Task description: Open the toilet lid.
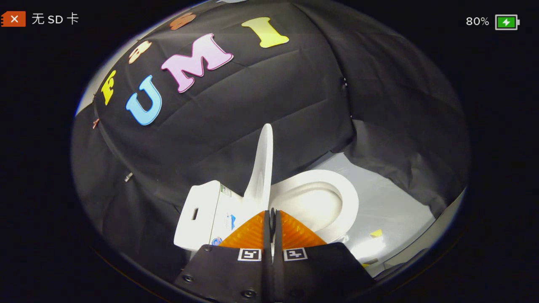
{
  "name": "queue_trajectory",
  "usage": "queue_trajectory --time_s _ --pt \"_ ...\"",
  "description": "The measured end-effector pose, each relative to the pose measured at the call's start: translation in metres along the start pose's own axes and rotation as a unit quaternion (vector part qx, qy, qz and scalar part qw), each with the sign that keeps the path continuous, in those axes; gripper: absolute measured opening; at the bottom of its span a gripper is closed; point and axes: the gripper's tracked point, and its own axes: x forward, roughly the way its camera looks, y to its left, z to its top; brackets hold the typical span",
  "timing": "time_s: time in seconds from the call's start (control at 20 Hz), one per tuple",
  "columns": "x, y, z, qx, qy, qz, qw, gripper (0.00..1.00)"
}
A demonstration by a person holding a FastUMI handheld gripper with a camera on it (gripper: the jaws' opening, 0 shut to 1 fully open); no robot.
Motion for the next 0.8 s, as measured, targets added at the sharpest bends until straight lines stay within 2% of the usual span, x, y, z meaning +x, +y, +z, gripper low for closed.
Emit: queue_trajectory --time_s 0.8 --pt "-0.024 0.145 -0.013 -0.109 -0.055 -0.003 0.993 0.05"
